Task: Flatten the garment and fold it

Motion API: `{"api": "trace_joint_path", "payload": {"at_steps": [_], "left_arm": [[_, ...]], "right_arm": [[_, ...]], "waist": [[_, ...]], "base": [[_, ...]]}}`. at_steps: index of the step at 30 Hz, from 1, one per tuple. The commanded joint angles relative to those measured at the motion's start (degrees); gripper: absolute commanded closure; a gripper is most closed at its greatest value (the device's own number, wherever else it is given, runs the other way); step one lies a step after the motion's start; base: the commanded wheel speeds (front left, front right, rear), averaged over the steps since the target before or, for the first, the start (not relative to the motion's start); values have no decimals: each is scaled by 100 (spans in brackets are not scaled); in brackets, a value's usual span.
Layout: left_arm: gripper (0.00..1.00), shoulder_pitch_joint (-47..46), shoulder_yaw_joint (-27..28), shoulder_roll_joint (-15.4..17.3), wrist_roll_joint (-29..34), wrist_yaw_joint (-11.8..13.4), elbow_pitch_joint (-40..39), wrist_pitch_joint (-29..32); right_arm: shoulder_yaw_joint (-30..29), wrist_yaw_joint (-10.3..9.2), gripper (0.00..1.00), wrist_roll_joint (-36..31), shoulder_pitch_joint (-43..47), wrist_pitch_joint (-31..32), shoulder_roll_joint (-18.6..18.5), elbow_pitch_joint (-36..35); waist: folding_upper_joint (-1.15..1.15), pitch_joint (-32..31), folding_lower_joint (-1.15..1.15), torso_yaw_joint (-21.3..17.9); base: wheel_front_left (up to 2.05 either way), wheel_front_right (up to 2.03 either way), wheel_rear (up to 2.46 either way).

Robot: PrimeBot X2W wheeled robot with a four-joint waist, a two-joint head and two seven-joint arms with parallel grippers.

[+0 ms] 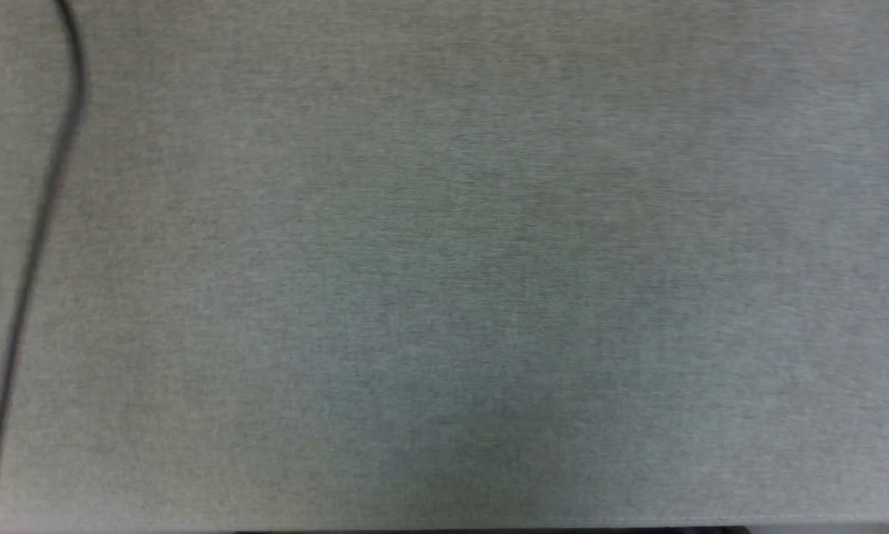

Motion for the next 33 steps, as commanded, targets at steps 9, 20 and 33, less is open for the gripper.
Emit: {"api": "trace_joint_path", "payload": {"at_steps": [9, 20, 33], "left_arm": [[100, 1690, -118, -283, -431, -397, 361, -687], [100, 4910, -119, -543, -1156, -724, -151, -1177], [100, 8318, -108, -568, -2243, -518, -1528, -259]], "right_arm": [[623, -8, 100, 1051, 1928, -657, -358, -262], [1057, -8, 100, 1852, 5151, -1481, -530, -925], [1070, -8, 100, 1986, 7511, -1449, -668, -1382]], "waist": [[0, -997, -1, 472], [0, -2687, -1, 686], [0, -3632, -1, 613]], "base": [[0, 0, 0], [0, 0, 0], [0, 0, 0]]}}
